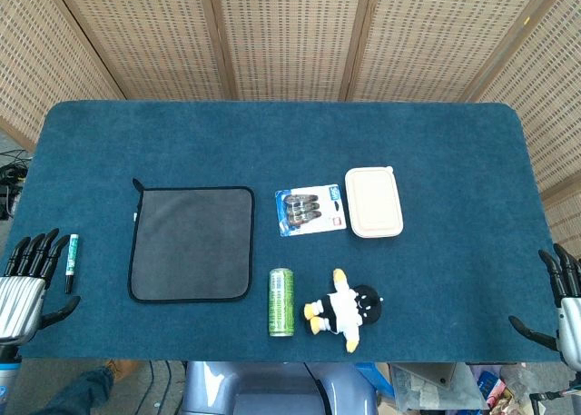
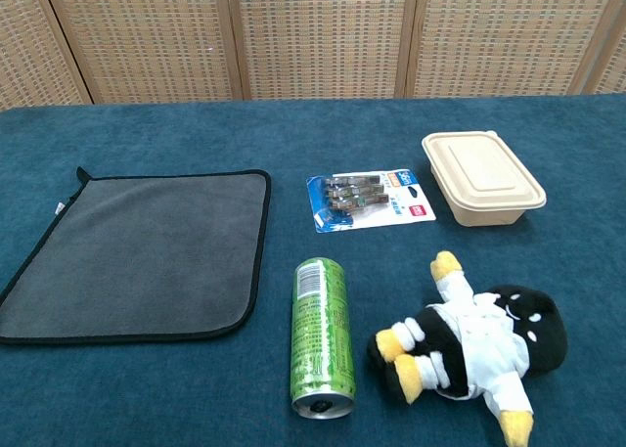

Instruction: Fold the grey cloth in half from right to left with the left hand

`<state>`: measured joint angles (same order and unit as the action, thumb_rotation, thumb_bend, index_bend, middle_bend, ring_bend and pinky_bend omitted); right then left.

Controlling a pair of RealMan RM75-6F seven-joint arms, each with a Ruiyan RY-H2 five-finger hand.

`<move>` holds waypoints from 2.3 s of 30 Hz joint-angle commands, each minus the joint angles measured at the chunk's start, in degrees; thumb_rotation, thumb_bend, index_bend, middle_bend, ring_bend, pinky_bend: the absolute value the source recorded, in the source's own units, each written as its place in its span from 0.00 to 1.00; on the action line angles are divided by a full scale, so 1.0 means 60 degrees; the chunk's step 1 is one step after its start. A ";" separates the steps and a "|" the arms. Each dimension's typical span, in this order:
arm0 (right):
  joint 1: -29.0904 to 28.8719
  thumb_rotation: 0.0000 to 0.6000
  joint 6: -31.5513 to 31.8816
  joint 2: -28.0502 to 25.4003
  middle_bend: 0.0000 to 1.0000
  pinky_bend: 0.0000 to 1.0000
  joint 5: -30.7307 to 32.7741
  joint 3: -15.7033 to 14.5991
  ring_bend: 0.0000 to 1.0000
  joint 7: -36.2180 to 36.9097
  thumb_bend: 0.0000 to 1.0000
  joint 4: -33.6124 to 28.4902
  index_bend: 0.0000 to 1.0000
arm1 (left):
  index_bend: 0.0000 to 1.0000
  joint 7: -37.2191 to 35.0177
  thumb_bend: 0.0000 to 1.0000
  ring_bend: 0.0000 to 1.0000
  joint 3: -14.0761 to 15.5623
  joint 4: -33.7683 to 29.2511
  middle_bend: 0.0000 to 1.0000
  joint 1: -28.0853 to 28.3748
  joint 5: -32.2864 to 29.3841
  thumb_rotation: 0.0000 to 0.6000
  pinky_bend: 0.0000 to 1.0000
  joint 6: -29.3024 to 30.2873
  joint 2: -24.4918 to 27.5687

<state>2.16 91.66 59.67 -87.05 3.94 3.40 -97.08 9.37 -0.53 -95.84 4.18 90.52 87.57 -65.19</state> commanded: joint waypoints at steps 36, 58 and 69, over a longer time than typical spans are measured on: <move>-0.0217 1.00 -0.0568 0.0250 0.00 0.00 0.1403 0.0504 0.00 -0.0753 0.00 0.0266 0.00 | 0.17 0.1214 0.24 0.00 -0.0969 0.3183 0.00 0.6244 0.2454 1.00 0.00 -0.6050 -0.1694; -0.0469 1.00 -0.1280 0.0474 0.00 0.00 0.2321 0.0715 0.00 -0.1094 0.00 0.0711 0.00 | 0.31 -0.0060 0.27 0.00 -0.0338 0.6884 0.00 0.8776 0.2103 1.00 0.00 -0.7505 -0.4778; -0.0485 1.00 -0.1359 0.0483 0.00 0.00 0.2416 0.0734 0.00 -0.1052 0.00 0.0785 0.00 | 0.34 0.0037 0.27 0.00 -0.0032 0.7359 0.00 0.9166 0.1912 1.00 0.00 -0.7584 -0.5340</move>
<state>-0.76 83.52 62.58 -72.57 8.33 -2.94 -92.39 9.52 -0.82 -51.79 59.09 102.09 42.11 -97.12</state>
